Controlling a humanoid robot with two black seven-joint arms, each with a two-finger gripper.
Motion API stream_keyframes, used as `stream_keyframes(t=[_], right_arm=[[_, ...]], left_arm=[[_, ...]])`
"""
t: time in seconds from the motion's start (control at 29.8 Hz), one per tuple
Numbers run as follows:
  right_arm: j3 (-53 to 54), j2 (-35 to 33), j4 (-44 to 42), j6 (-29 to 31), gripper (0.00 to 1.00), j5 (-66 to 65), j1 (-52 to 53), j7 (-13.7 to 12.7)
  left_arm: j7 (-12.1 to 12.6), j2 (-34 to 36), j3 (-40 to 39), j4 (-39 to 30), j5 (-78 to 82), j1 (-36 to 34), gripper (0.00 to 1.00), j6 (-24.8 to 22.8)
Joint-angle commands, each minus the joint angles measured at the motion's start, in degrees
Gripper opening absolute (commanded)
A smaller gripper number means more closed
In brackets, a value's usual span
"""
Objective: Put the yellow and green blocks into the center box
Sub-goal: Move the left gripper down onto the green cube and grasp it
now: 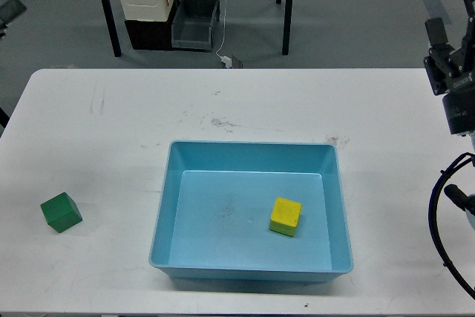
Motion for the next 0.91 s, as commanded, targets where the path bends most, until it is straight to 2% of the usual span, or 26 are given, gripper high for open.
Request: stream_keyframes(t=[0.0, 0.13, 0.5, 0.6, 0.87], right_arm=[[2.1, 0.0, 0.8, -0.2, 0.98, 0.7, -4.3, 0.1], [2.7, 0.0, 0.9, -0.1, 0.98, 1.8, -8.2, 0.7], [3.6, 0.0, 1.6, -0.5, 0.98, 1.9, -12.4, 0.8], [3.7, 0.0, 1.6, -0.6, 0.98, 1.9, -13.0, 0.9], [3.6, 0.0, 1.5, -0.6, 0.98, 2.0, -13.4, 0.8]], left_arm=[[0.0, 6.6, 6.9, -6.5, 7.2, 0.0, 0.99, 0.0], [0.0, 12.4, 16.2, -11.7, 8.7, -3.0, 0.99, 0.0], [0.0, 12.5, 41.6, -14.5, 33.4, -15.4, 0.99, 0.0], [0.0, 11.5, 45.8, -13.9, 37.4, -17.6, 0.99, 0.0], [0.0, 9.5, 49.7, -9.2, 44.8, -17.7, 0.99, 0.0]])
